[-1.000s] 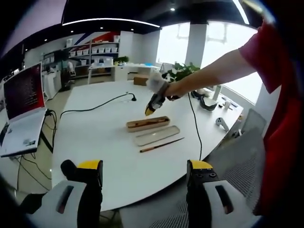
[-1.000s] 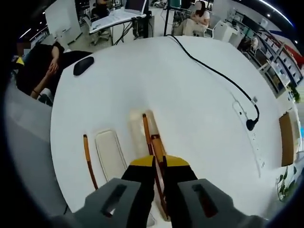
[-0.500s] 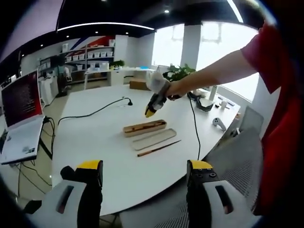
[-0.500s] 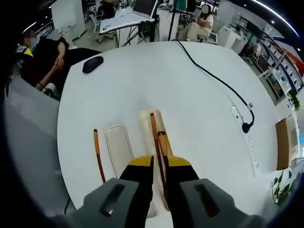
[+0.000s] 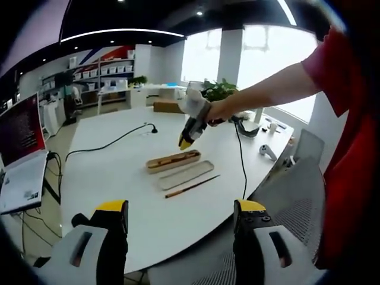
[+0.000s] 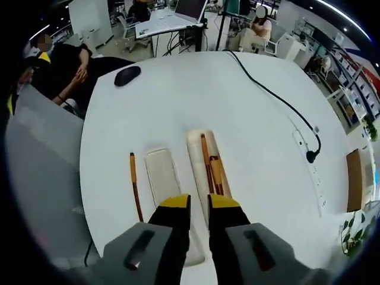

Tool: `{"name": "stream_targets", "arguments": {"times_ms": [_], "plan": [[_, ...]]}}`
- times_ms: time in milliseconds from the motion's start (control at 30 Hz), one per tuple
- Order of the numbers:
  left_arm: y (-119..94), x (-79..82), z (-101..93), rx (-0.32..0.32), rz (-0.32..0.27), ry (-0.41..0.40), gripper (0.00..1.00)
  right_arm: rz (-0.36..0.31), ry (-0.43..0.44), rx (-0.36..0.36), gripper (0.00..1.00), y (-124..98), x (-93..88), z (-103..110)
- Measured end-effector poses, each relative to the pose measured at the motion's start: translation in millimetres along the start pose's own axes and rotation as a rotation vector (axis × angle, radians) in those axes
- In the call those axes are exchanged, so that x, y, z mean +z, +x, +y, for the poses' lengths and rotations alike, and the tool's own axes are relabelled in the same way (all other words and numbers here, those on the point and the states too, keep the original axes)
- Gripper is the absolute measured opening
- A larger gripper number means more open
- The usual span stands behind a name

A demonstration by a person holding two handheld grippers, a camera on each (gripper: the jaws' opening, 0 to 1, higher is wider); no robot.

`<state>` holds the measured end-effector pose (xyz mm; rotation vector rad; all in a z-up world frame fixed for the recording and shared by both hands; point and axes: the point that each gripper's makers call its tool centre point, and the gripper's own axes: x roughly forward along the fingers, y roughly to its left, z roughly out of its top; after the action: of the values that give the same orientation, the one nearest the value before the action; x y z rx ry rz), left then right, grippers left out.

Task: Arrange the utensils inside the cutlery case until each visible utensil rests in its matching compartment.

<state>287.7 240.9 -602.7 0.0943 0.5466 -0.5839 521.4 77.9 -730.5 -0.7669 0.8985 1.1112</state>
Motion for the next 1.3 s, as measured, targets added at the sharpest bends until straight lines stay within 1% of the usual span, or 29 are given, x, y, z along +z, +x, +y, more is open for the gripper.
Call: {"name": "stream_targets", "arguments": {"times_ms": [100, 200, 333, 500, 633, 667, 767, 867, 1100, 1200, 1300], "plan": [[1, 1.6, -0.9, -0.005, -0.003, 0.005, 0.74, 0.002, 0.0, 0.002, 0.08, 0, -3.7, -1], [1, 1.6, -1.3, -0.007, -0.001, 0.009, 0.74, -0.002, 0.001, 0.007, 0.08, 0, -4.2, 4], [1, 1.5, -2.3, -0.01, -0.001, 0.012, 0.74, -0.003, -0.02, 0.002, 0.09, 3, -5.2, 11], [1, 0.9, -2.6, -0.009, -0.002, 0.012, 0.74, -0.006, -0.03, 0.008, 0.1, 12, -7.9, 18], [0, -1.2, -2.7, -0.007, 0.004, 0.014, 0.74, -0.006, -0.04, 0.015, 0.09, 18, -10.1, 30], [0, -1.5, -2.7, -0.006, 0.005, 0.013, 0.74, -0.006, -0.039, 0.02, 0.09, 23, -12.2, 28], [-1, -2.3, -2.4, -0.004, 0.007, 0.013, 0.73, 0.001, -0.044, 0.032, 0.1, 29, -15.5, 35], [-1, -2.7, -2.8, -0.003, 0.007, 0.011, 0.73, 0.003, -0.044, 0.041, 0.1, 31, -16.6, 40], [-1, -5.7, -3.0, 0.003, 0.013, 0.008, 0.73, 0.001, -0.034, 0.049, 0.09, 34, -18.2, 42], [-1, -6.8, -3.3, 0.004, 0.014, 0.003, 0.73, 0.001, -0.025, 0.067, 0.07, 36, -20.4, 51], [-2, -7.5, -2.9, 0.006, 0.016, 0.002, 0.73, 0.005, -0.023, 0.08, 0.08, 43, -24.3, 60]]}}
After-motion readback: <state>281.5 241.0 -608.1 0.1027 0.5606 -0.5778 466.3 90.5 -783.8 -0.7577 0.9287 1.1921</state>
